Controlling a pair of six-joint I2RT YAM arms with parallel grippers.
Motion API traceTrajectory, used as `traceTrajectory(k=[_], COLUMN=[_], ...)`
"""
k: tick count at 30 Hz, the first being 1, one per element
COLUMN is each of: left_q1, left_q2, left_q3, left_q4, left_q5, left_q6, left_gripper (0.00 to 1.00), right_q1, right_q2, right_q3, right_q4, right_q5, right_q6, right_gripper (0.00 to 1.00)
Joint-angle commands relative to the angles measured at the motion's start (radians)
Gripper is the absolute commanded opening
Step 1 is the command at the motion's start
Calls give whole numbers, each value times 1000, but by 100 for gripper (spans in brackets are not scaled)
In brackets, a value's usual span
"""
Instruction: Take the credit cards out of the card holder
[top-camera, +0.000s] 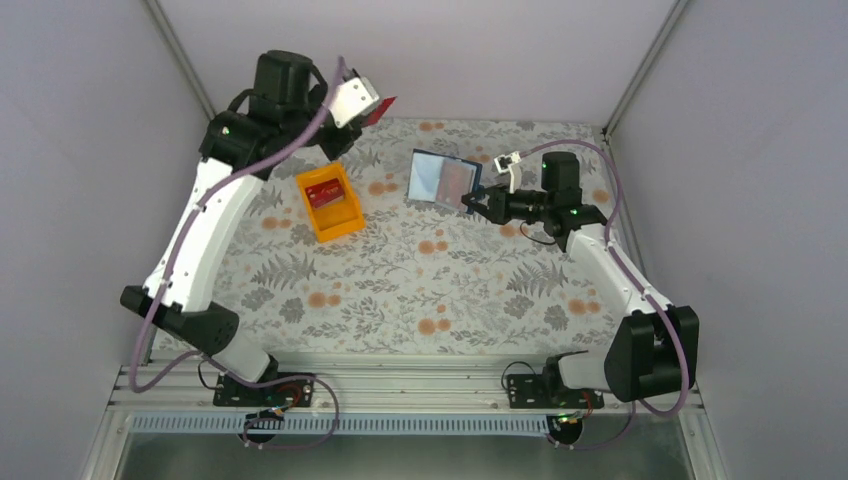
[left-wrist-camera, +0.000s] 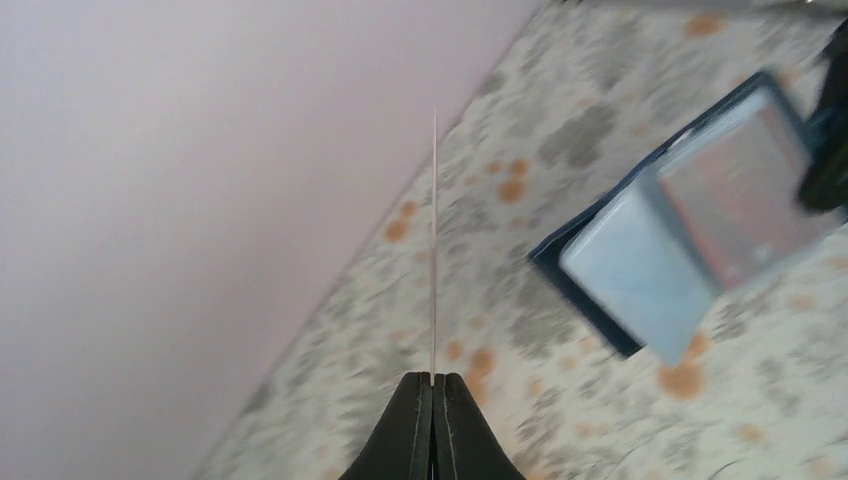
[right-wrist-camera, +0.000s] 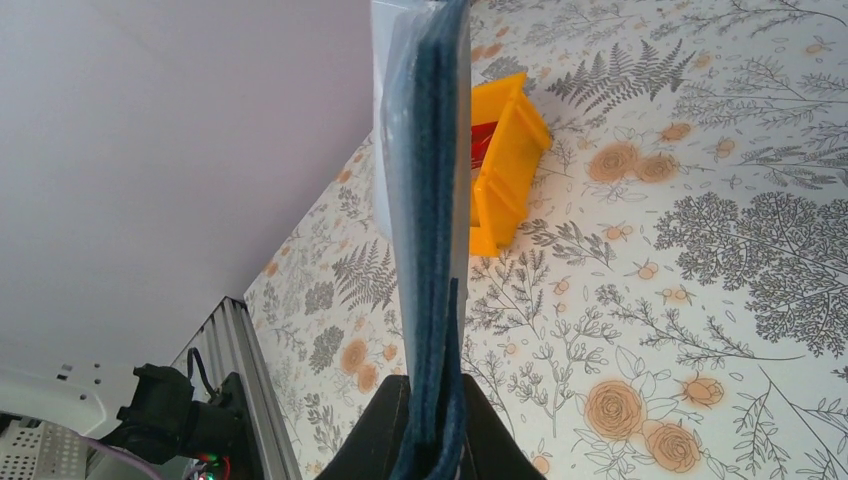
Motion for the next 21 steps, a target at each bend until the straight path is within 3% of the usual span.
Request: traceTrajectory(k=[1, 5, 8, 10, 13, 15, 18, 21], left_q1=[-146, -226, -281, -325, -400, -438, -453, -452], left_q2=[-50, -167, -254, -280, -327, -381, -450, -444], left_q3=[-52, -239, -370, -398, -465, -581, -770, -839], left_q4=[-24, 277, 542, 632, 805, 1053, 1494, 1769], left_q5=[-724, -1108, -1208, -1228, -1222, -1177, -945, -771], left_q6=[223, 520, 812, 973, 1217, 1471, 1864, 2074], left_gripper=[2, 2, 2, 2, 2, 3, 2, 2], right_q1=[-3, -3, -2, -3, -2, -3, -3, -3], right_q2=[-22, -32, -35, -36, -37, -38, -44, -53], right_q3=[28, 42, 46, 45, 45, 45, 44, 42], right_q4=[1, -20, -25, -23, -22, -27, -33, -33], right_q5=[-4, -12, -17, -20, -16, -22, -25, -26], right_q6=[7, -8, -17, -21, -27, -33, -43, -49], right_gripper=[4, 4, 4, 4, 4, 4, 4, 4])
